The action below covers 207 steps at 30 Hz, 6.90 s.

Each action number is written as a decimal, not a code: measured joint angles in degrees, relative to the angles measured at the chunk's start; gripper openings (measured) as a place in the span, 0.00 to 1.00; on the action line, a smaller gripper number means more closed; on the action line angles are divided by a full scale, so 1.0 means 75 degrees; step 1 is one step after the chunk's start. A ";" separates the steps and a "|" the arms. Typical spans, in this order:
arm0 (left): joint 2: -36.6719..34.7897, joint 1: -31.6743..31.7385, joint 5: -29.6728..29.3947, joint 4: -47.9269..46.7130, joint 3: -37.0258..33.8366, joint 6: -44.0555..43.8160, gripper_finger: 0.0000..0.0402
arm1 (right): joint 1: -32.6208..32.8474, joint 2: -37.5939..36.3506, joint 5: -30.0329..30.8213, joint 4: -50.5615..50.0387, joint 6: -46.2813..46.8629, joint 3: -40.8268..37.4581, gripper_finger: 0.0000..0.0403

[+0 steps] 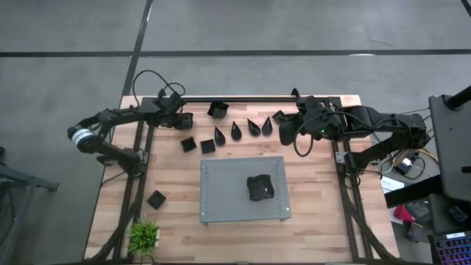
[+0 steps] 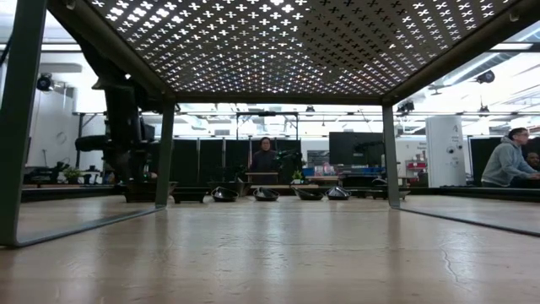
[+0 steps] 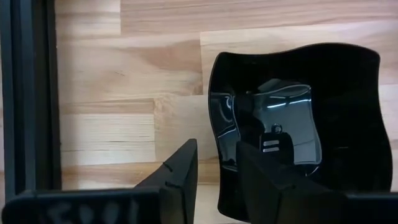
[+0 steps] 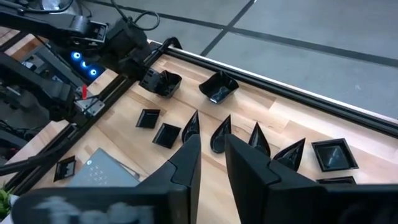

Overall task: Pick & Place Mini shaped plates
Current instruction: Stack the distorted square plate on top of the other distorted square plates on the shelf

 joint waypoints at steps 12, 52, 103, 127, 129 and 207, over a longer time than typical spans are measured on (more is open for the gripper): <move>0.0185 0.0034 0.0307 0.0501 -0.0003 0.0377 0.08 | -0.0003 0.0003 0.0206 0.0269 -0.0003 0.0000 0.15; -0.4222 -0.1879 0.1006 0.3526 0.0072 -0.0844 0.00 | -0.0457 0.1439 0.0722 0.3518 0.0659 0.0000 0.38; -0.2896 -0.3579 0.0088 0.3625 0.2209 0.2917 0.00 | -0.1270 0.3448 0.0155 0.5973 -0.0487 0.1116 0.38; -0.2941 -0.3896 0.0029 0.3905 0.2209 0.2911 0.00 | -0.1355 0.3448 0.0171 0.5831 -0.0399 0.1096 0.22; -0.2941 -0.3896 0.0149 0.3934 0.2235 0.2914 0.00 | -0.1364 0.3448 0.0166 0.5828 -0.0399 0.1096 0.19; -0.3171 -0.3905 0.2262 0.3890 0.3255 0.2337 0.35 | 0.0293 0.2471 -0.6700 -0.0837 0.4325 0.0613 0.02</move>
